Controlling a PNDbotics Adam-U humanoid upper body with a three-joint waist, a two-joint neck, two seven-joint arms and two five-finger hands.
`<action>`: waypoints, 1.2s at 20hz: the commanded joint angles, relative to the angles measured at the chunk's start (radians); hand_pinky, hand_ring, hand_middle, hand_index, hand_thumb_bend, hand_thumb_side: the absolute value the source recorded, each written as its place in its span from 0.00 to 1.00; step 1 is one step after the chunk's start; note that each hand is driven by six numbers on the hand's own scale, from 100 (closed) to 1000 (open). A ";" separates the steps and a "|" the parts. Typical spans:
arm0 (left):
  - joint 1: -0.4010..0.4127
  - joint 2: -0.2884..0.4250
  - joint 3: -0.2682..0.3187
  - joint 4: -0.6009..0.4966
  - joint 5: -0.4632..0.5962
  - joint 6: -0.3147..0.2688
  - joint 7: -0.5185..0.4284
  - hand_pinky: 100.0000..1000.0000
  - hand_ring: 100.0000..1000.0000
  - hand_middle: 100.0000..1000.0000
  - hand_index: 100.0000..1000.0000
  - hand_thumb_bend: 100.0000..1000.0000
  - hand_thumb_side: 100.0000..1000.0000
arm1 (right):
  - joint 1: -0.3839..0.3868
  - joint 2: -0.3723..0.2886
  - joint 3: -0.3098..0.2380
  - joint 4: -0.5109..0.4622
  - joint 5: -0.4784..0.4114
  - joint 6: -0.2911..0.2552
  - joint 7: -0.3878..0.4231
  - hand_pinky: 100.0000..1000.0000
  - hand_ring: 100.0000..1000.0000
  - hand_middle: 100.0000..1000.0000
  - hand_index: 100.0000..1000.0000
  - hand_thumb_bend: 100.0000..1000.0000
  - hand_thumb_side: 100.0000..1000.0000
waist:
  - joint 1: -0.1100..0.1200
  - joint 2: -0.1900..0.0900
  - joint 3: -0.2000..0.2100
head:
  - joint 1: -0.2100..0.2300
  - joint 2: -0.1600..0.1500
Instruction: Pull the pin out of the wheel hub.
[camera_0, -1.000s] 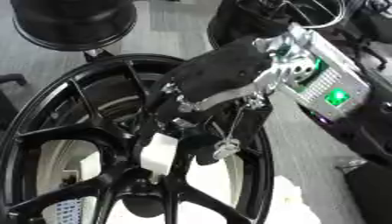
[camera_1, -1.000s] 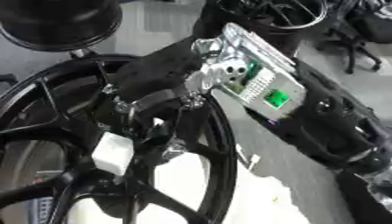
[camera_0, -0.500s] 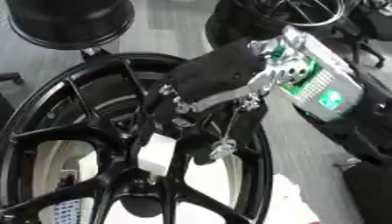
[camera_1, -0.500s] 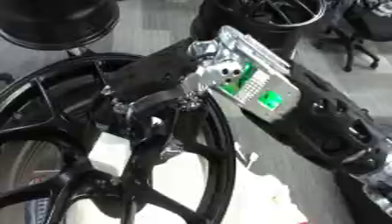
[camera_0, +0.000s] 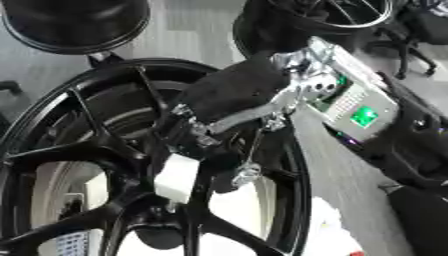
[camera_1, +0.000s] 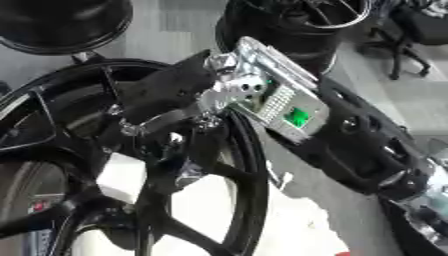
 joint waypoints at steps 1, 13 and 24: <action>-0.004 0.007 0.012 -0.002 0.007 -0.002 0.007 0.80 0.68 0.52 0.80 0.00 0.66 | -0.009 -0.009 -0.004 -0.004 -0.009 -0.031 0.037 0.88 0.82 0.73 0.83 0.29 0.00 | 0.006 -0.015 0.001 | -0.002 -0.014; -0.003 0.001 0.012 0.008 0.005 -0.001 0.003 0.80 0.66 0.52 0.80 0.00 0.67 | 0.004 -0.006 -0.009 0.020 -0.028 -0.036 0.022 0.84 0.72 0.60 0.76 0.21 0.00 | 0.006 -0.005 0.009 | -0.004 -0.019; -0.002 0.001 0.014 0.015 0.005 0.003 0.002 0.80 0.66 0.52 0.80 0.00 0.67 | 0.005 -0.012 -0.015 0.019 -0.102 0.016 -0.114 0.75 0.52 0.23 0.44 0.00 0.02 | 0.002 -0.009 0.007 | -0.003 -0.016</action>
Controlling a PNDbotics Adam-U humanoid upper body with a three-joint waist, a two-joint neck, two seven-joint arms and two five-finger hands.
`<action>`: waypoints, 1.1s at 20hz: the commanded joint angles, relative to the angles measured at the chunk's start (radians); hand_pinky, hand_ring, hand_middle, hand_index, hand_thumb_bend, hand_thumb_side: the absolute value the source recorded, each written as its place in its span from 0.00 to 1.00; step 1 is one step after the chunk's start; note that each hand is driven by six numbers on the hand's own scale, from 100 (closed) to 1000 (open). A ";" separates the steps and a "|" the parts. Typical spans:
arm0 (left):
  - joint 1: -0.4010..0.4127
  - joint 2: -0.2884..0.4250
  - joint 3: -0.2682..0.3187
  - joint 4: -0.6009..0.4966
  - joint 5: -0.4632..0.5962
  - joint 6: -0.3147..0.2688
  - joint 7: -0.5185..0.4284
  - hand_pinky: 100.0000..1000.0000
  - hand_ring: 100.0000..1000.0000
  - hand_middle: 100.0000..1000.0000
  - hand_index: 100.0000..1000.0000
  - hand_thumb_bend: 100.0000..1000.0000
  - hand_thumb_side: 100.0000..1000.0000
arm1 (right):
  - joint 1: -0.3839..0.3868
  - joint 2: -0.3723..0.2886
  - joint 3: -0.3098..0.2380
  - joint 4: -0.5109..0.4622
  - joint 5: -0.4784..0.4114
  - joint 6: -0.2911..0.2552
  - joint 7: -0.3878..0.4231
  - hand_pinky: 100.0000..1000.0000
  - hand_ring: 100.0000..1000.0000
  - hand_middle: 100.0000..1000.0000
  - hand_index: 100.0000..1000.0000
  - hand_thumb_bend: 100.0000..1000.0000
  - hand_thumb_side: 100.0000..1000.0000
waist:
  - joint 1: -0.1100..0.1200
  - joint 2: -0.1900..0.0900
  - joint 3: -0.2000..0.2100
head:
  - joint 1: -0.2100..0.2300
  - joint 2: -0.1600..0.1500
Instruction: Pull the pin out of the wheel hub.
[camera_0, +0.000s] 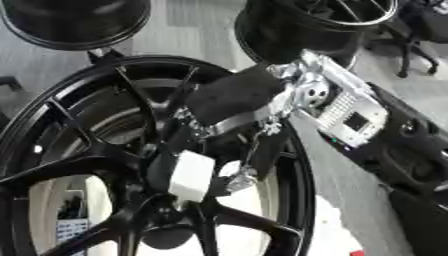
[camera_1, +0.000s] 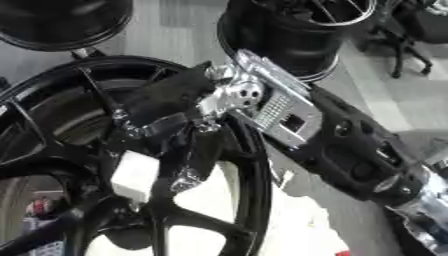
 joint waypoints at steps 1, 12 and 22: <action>-0.003 0.010 0.011 -0.007 0.004 0.003 0.002 0.80 0.66 0.52 0.80 0.00 0.67 | -0.017 -0.020 -0.014 -0.022 -0.036 0.014 -0.027 0.75 0.51 0.21 0.42 0.00 0.03 | 0.005 -0.022 0.000 | -0.002 -0.008; -0.002 0.014 0.009 -0.003 0.005 0.006 -0.003 0.80 0.66 0.52 0.80 0.00 0.67 | -0.080 -0.106 -0.053 -0.019 -0.090 0.045 -0.126 0.76 0.49 0.14 0.35 0.00 0.04 | -0.002 -0.040 0.012 | -0.008 -0.013; 0.008 0.019 0.020 -0.006 0.002 0.006 0.006 0.80 0.66 0.52 0.79 0.00 0.67 | 0.027 -0.308 -0.290 0.145 -0.262 0.082 -0.419 0.75 0.47 0.13 0.38 0.00 0.00 | -0.003 -0.048 -0.015 | 0.011 -0.023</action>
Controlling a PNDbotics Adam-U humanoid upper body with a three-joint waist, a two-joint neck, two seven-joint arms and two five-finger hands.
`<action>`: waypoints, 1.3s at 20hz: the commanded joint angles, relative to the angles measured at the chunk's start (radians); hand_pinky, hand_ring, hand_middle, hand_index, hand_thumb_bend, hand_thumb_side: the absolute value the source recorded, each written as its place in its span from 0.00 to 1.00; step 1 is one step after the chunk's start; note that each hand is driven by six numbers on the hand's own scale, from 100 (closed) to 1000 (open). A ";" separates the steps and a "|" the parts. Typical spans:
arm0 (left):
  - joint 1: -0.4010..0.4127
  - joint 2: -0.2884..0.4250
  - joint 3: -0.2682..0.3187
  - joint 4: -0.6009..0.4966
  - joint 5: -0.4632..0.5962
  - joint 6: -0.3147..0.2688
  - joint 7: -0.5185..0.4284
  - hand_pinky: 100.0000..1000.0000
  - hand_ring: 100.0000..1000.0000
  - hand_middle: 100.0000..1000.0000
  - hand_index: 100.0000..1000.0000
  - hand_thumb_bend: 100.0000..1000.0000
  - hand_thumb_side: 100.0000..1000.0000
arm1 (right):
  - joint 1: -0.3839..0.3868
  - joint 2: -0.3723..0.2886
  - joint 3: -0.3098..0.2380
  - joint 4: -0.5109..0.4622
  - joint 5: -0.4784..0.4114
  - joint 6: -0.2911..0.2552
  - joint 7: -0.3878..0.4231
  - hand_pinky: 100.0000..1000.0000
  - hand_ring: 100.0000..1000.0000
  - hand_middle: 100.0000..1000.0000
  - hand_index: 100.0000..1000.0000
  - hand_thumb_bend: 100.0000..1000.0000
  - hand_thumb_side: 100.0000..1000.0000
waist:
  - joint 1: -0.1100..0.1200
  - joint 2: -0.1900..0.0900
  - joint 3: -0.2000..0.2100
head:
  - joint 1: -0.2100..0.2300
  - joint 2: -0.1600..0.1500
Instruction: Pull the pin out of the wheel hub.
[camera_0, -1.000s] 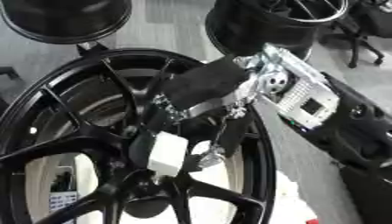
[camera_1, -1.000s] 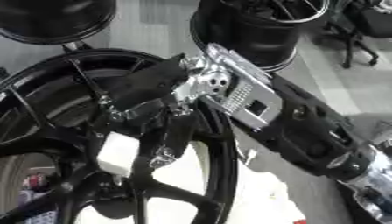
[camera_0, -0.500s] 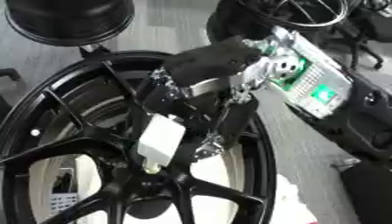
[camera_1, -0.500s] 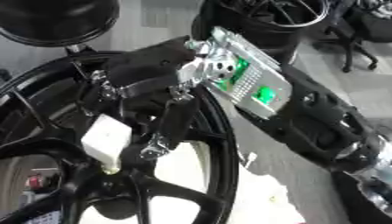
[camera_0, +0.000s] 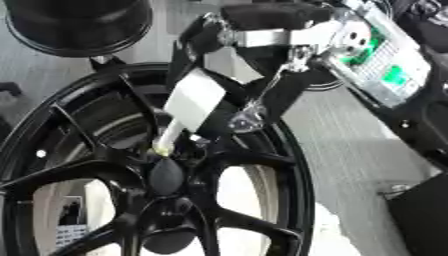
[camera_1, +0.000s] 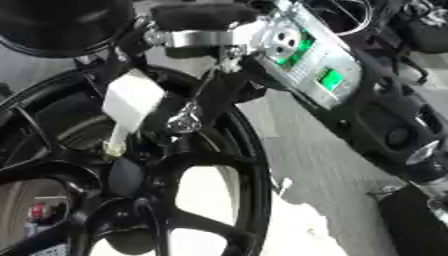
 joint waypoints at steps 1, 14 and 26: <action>0.000 0.020 0.014 -0.019 0.000 -0.001 0.007 0.80 0.66 0.52 0.79 0.00 0.67 | 0.060 -0.140 -0.131 0.045 -0.040 0.000 -0.127 0.75 0.47 0.14 0.38 0.00 0.00 | 0.006 -0.028 -0.011 | 0.015 -0.008; 0.012 0.021 0.034 -0.044 -0.016 -0.002 0.029 0.80 0.66 0.52 0.79 0.00 0.66 | 0.780 -0.318 -0.529 0.077 0.049 0.025 -0.537 0.76 0.51 0.23 0.47 0.00 0.00 | 0.033 -0.019 -0.097 | 0.108 0.010; 0.013 0.017 0.039 -0.049 -0.022 -0.001 0.033 0.80 0.66 0.53 0.79 0.00 0.66 | 1.028 -0.094 -0.715 0.152 0.299 0.125 -0.463 0.89 0.90 0.88 0.89 0.00 0.00 | 0.047 -0.005 -0.109 | 0.141 0.004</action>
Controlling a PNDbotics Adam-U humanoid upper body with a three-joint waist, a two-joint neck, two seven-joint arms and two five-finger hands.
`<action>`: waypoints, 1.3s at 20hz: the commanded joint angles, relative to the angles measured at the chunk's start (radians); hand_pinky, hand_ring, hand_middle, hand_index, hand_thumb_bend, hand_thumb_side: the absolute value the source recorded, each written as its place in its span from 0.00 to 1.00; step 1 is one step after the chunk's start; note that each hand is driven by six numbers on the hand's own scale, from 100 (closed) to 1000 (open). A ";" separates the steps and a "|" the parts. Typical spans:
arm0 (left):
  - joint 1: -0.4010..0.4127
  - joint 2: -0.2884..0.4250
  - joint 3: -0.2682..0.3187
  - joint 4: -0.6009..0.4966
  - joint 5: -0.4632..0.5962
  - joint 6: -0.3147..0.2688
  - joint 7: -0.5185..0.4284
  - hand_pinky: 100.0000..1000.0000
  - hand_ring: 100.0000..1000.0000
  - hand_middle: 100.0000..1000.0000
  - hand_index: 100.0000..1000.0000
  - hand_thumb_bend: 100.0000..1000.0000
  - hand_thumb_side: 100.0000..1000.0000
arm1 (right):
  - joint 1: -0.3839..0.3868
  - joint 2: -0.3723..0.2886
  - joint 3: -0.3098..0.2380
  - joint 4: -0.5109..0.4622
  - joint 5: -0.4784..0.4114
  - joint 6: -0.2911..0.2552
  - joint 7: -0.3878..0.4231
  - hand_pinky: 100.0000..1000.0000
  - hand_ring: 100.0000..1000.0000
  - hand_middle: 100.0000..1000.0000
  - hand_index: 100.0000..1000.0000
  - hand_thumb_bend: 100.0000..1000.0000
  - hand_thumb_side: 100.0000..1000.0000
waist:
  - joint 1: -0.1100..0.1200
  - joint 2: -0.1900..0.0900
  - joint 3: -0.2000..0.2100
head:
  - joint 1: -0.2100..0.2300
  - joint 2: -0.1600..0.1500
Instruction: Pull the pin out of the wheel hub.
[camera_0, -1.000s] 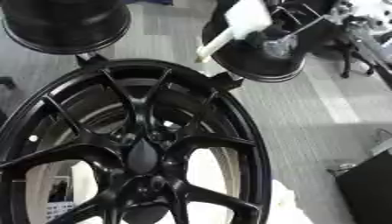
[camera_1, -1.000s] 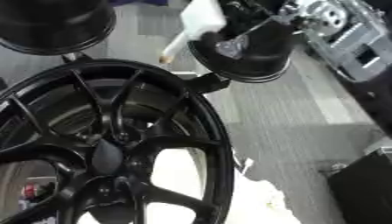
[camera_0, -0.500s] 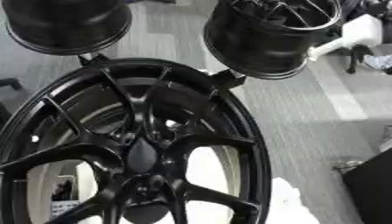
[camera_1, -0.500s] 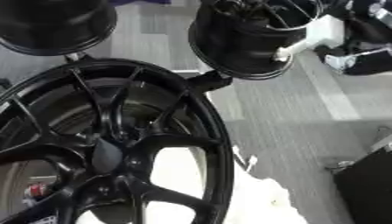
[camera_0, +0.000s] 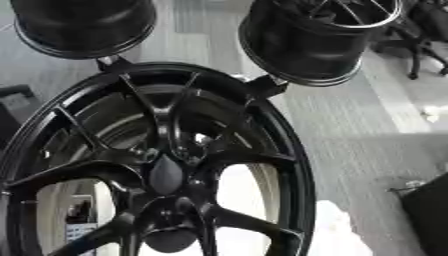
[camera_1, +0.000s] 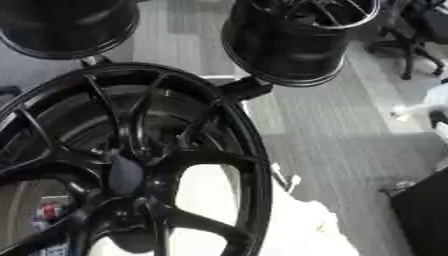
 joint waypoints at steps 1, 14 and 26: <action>-0.003 0.016 0.009 -0.018 -0.007 -0.002 0.002 0.80 0.66 0.53 0.79 0.00 0.66 | 0.005 -0.005 -0.047 0.012 0.031 0.009 0.026 0.89 0.90 0.88 0.89 0.00 0.00 | 0.003 -0.014 -0.003 | 0.006 -0.003; 0.003 0.013 0.011 -0.015 -0.008 -0.002 -0.001 0.80 0.66 0.54 0.80 0.00 0.66 | 0.019 0.009 -0.079 0.017 0.051 0.095 -0.049 0.90 0.92 0.87 0.86 0.39 0.25 | 0.002 -0.014 -0.011 | 0.010 0.001; 0.004 0.011 0.010 -0.016 -0.009 -0.003 -0.005 0.80 0.66 0.54 0.79 0.00 0.66 | 0.013 0.047 -0.068 -0.141 -0.034 0.132 -0.169 0.82 0.78 0.70 0.80 0.00 0.00 | 0.011 -0.014 -0.012 | 0.010 0.003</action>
